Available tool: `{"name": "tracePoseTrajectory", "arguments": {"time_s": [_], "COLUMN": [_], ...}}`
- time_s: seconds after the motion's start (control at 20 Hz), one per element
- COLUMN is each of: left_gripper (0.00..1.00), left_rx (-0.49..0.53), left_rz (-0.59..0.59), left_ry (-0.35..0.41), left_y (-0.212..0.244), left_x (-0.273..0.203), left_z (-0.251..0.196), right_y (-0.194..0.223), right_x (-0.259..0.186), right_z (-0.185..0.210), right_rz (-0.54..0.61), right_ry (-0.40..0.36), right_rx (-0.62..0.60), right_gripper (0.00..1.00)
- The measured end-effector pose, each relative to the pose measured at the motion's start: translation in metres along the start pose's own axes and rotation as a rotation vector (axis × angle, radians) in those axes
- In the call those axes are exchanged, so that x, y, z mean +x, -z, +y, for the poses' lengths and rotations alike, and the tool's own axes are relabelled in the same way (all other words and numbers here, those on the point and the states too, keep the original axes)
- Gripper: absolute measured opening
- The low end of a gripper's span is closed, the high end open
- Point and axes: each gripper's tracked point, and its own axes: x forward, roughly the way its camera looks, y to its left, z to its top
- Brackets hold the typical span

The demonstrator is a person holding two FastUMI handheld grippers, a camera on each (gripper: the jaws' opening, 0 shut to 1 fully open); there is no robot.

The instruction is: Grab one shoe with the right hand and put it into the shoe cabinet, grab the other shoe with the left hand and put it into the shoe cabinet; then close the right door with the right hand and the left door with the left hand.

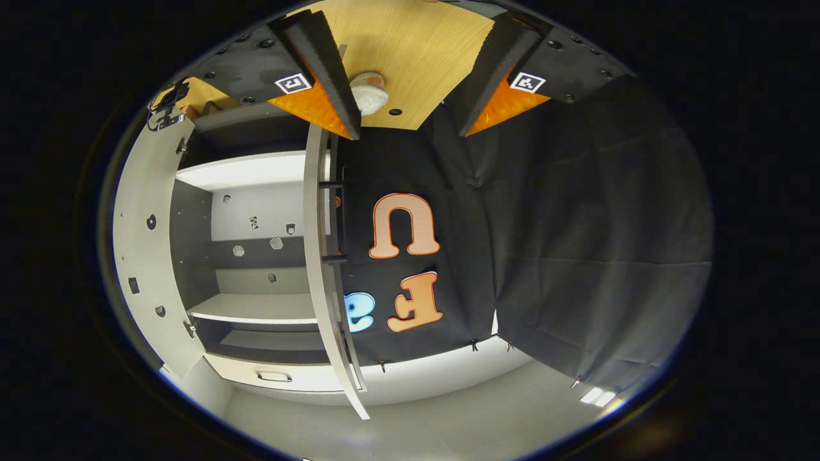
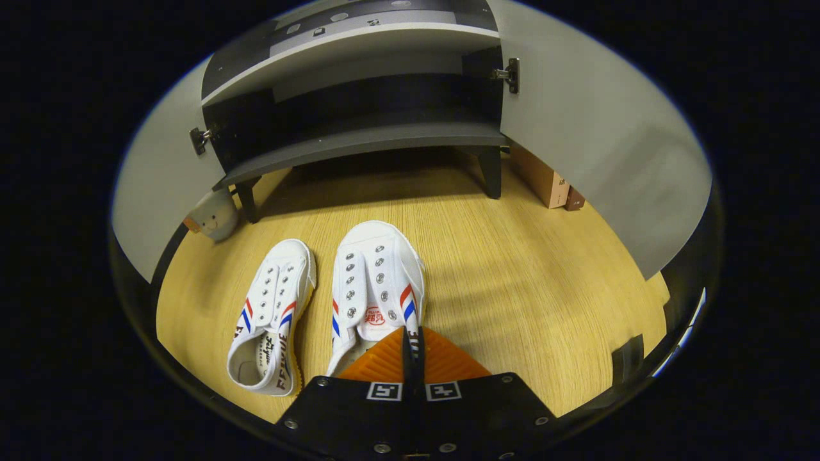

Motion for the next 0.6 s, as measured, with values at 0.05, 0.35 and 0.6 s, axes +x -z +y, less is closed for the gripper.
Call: {"name": "tracePoseTrajectory", "arguments": {"time_s": [0.05, 0.35, 0.6], "left_gripper": [0.96, 0.96, 0.96], "left_rx": [-0.002, -0.006, -0.017], "left_rz": [-0.003, -0.014, -0.032], "left_ry": [0.002, 0.026, 0.037], "left_y": [-0.001, -0.002, -0.004], "left_x": [0.000, 0.002, 0.003], "left_z": [-0.002, -0.010, -0.010], "right_y": [-0.006, -0.059, -0.115], "right_x": [-0.007, -0.061, -0.117], "right_z": [0.001, 0.009, 0.020], "right_rz": [-0.009, -0.057, -0.119], "right_ry": [-0.004, -0.021, -0.045], "right_rx": [0.009, 0.047, 0.048], "right_gripper": [0.00, 0.00, 0.00]}}
